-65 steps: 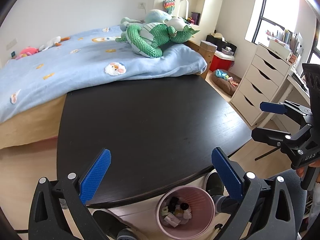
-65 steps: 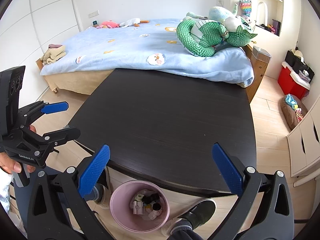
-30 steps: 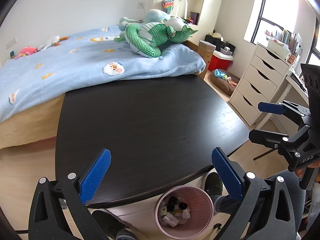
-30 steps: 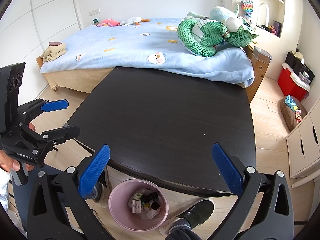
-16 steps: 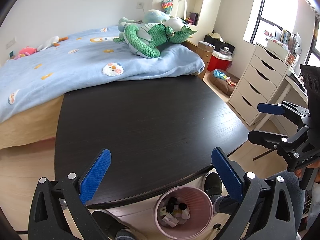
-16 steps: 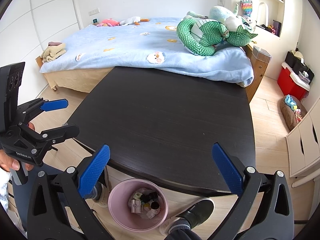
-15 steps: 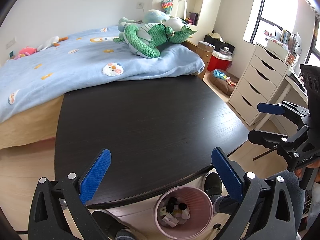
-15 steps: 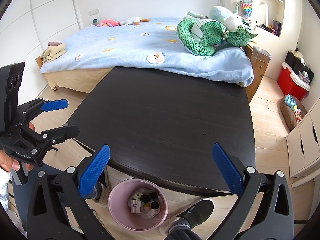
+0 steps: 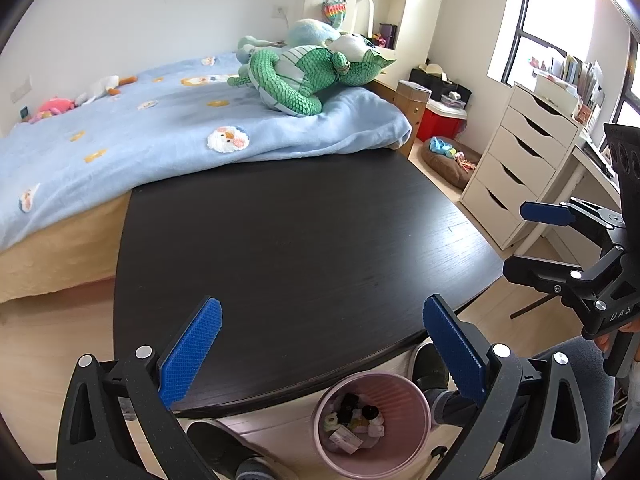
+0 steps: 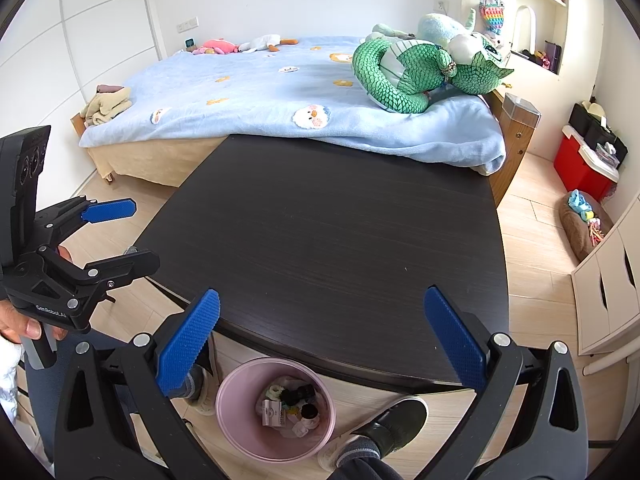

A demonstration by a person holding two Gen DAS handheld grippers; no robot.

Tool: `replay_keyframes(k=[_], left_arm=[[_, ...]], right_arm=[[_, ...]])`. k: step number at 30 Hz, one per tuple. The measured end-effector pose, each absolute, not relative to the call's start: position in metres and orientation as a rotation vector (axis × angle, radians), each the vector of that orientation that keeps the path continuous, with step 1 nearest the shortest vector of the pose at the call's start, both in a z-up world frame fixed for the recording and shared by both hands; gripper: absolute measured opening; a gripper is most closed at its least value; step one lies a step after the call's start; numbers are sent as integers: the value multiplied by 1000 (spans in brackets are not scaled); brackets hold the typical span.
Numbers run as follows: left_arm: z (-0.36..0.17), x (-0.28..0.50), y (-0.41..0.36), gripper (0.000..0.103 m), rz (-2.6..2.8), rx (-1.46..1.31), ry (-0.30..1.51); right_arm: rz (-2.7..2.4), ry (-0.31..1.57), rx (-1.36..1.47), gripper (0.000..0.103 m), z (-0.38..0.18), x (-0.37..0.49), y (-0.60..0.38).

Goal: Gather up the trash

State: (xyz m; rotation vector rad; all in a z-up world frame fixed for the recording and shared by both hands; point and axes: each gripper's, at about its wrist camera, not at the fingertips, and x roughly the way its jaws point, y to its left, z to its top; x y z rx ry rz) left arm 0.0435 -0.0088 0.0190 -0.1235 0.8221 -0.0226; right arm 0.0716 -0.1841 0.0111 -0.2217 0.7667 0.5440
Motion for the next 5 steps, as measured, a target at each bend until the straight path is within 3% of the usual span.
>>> replay_keyframes(k=[5], left_arm=[[19,44,-8,97,-19,-125,821]], right_arm=[[545,768,-223,100,11,72,-185]])
